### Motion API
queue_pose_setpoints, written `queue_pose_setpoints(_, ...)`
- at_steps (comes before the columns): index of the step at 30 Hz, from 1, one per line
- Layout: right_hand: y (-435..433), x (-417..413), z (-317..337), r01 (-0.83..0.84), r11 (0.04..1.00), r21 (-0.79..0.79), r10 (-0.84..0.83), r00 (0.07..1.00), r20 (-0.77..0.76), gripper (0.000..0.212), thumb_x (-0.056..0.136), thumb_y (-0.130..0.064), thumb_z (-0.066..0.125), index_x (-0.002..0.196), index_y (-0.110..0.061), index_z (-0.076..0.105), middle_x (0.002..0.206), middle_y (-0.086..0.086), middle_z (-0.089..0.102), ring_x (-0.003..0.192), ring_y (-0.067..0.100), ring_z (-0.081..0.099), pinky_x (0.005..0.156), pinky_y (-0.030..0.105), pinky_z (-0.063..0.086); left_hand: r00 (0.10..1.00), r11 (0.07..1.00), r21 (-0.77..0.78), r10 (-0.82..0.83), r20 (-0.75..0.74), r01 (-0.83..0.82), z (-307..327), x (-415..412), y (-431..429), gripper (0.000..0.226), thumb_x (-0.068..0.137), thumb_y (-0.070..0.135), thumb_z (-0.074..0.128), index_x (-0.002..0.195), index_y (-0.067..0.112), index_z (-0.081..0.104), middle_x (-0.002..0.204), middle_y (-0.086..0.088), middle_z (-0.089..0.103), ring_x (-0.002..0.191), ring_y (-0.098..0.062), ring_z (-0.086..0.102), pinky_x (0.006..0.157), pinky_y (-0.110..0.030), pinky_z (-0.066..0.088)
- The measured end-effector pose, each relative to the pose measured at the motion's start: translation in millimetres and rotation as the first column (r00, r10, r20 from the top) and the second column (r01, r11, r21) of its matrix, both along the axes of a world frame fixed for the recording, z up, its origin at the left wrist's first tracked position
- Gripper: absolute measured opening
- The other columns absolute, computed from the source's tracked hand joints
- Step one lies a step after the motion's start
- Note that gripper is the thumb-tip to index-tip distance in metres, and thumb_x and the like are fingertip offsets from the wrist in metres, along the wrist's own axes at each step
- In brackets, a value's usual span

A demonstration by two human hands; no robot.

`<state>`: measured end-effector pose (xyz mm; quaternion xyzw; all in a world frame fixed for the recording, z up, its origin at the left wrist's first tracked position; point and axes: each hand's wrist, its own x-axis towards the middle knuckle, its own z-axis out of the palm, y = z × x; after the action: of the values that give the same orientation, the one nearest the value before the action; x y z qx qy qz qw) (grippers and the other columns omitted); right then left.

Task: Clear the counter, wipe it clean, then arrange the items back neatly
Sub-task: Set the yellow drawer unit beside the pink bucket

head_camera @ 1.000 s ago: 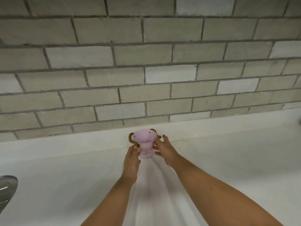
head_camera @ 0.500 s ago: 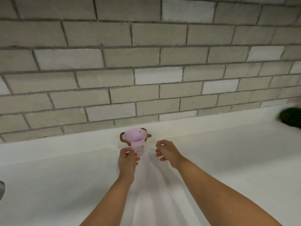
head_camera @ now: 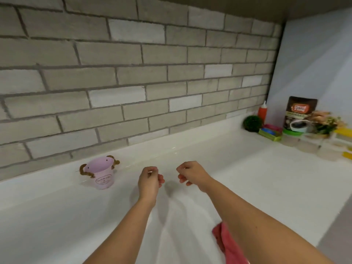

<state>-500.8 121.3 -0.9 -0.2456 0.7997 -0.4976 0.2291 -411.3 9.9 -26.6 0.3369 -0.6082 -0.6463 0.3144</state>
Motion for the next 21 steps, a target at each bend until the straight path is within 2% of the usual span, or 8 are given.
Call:
queue_pose_setpoints(12, 223.5, -77.5, 2.6, 0.217, 0.975, 0.053, -0.215, 0.976, -0.043, 0.014, 0.091, -0.016, 0.049, 0.092, -0.013, 0.062, 0.074, 0.003, 0.062, 0.062, 0.012, 0.058, 0.055, 0.021, 0.044, 0.959, 0.959, -0.035, -0.282, -0.034, 0.28, 15.1, -105.5, 211.2, 0.014, 0.096, 0.017, 0.042, 0.088, 0.017, 0.053, 0.071, -0.006, 0.058, 0.063, -0.02, 0.057, 0.064, -0.029, 0.047)
queue_pose_setpoints(21, 372.3, -139.1, 0.8, 0.342, 0.938, 0.059, -0.338, 0.939, -0.059, 0.014, 0.09, -0.014, 0.048, 0.092, -0.012, 0.062, 0.074, 0.003, 0.061, 0.061, 0.013, 0.057, 0.055, 0.021, 0.043, 0.908, 0.909, -0.017, -0.417, -0.034, 0.417, 12.7, -180.5, 354.3, 0.014, 0.096, 0.018, 0.041, 0.097, 0.013, 0.054, 0.074, -0.006, 0.058, 0.064, -0.019, 0.058, 0.066, -0.029, 0.048)
